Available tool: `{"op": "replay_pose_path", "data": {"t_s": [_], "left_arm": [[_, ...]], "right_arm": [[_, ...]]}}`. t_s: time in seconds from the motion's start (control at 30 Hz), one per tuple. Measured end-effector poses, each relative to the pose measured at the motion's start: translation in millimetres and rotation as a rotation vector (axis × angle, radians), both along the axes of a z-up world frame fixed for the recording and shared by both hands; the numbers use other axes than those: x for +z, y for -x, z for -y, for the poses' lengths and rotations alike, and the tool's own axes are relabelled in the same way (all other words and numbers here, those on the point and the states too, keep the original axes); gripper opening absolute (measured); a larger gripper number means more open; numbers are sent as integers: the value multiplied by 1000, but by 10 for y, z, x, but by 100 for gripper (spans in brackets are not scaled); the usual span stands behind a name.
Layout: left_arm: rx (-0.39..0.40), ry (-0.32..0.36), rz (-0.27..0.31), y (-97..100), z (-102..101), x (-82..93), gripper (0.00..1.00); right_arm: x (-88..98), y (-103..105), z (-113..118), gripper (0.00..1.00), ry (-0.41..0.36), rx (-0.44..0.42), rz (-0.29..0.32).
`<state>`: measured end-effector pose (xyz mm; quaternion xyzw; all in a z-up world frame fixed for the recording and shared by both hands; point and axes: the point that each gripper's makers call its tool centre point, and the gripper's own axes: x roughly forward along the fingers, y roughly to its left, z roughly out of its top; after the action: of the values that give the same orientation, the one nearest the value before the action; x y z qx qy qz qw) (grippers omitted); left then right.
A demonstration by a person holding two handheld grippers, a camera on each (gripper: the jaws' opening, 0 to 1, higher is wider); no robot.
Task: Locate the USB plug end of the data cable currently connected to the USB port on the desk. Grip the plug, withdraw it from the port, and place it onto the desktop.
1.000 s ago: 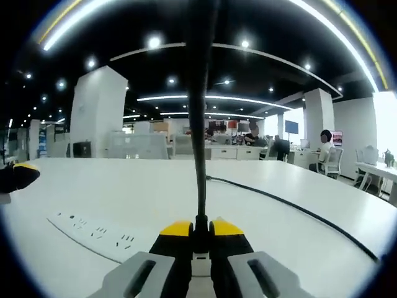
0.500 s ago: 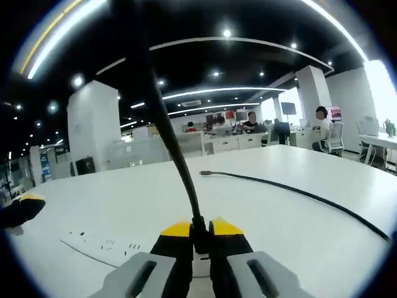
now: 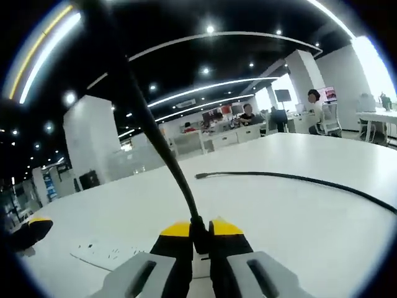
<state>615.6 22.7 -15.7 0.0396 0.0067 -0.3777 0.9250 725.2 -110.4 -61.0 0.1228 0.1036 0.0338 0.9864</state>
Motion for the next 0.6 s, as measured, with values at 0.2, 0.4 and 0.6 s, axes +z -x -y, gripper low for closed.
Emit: {"op": "replay_pose_path", "data": {"t_s": [0.2, 0.4, 0.6], "left_arm": [[-6, -7, 5, 11, 31, 1, 92], [-6, -6, 3, 13, 27, 1, 92], [-5, -8, 4, 10, 32, -5, 92]], "right_arm": [[25, 2, -83, 10, 340, 12, 16], [1, -1, -5, 10, -3, 14, -7], [-3, 16, 11, 10, -51, 35, -6]]}}
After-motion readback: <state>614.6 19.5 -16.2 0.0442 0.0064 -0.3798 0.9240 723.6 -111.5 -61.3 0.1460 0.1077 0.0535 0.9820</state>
